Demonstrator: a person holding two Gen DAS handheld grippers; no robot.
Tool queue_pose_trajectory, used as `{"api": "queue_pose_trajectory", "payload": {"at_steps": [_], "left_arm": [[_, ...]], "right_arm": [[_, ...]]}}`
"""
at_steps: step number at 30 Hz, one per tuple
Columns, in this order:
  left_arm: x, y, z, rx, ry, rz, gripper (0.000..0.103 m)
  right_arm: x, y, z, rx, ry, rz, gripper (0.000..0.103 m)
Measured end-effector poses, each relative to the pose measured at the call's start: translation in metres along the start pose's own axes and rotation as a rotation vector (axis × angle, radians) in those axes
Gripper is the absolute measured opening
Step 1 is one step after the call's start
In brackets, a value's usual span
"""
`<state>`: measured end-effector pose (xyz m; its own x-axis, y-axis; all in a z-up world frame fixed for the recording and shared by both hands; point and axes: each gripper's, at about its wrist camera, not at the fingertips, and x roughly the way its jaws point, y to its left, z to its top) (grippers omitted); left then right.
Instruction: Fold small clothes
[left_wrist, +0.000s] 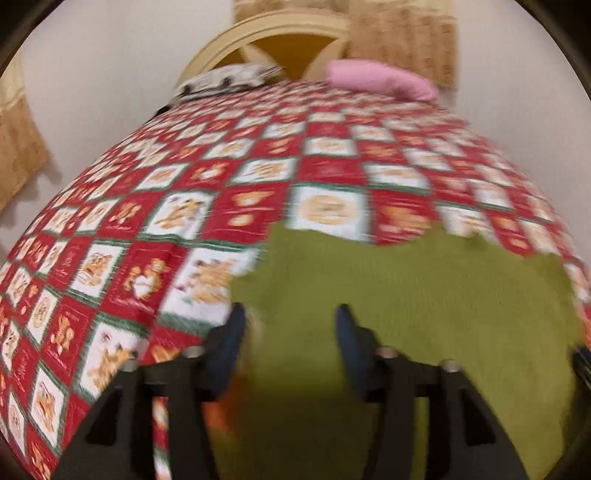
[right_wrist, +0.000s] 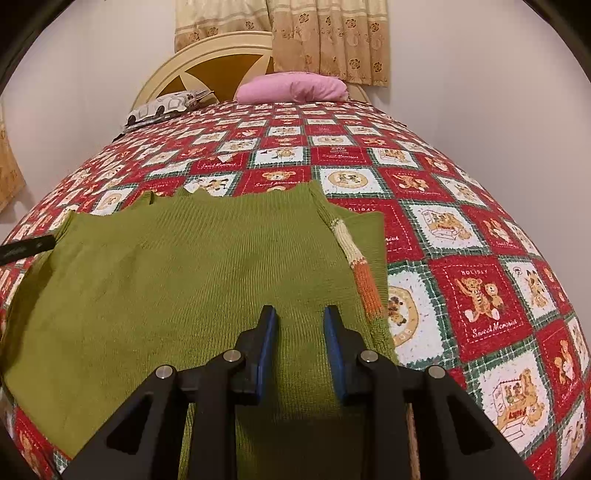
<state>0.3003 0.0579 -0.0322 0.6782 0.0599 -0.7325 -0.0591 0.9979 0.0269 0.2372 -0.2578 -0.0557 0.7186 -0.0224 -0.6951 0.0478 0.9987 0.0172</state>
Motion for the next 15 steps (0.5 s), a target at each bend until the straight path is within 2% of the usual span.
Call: {"api": "queue_pose_trajectory", "payload": {"at_steps": [2,4,8,11,15], "left_arm": [[-0.026,-0.013,-0.014,0.014,-0.02,-0.057,0.061],[-0.039,-0.025,-0.026,0.024,-0.012,-0.081,0.061],[-0.042,-0.051,-0.048,0.053,0.039,-0.109,0.061],[-0.039,-0.055,-0.063,0.045,0.054,-0.099,0.061],[-0.043,-0.062,-0.071,0.074,0.037,-0.065,0.062]], "right_arm": [[0.0,0.0,0.0,-0.003,0.0,-0.004,0.028],[0.0,0.003,0.001,-0.016,0.002,-0.023,0.028],[-0.016,0.009,0.007,-0.018,0.01,-0.101,0.028],[-0.052,0.02,0.003,0.046,-0.043,0.025,0.028],[-0.07,0.071,-0.019,-0.063,-0.025,0.117,0.028]]}}
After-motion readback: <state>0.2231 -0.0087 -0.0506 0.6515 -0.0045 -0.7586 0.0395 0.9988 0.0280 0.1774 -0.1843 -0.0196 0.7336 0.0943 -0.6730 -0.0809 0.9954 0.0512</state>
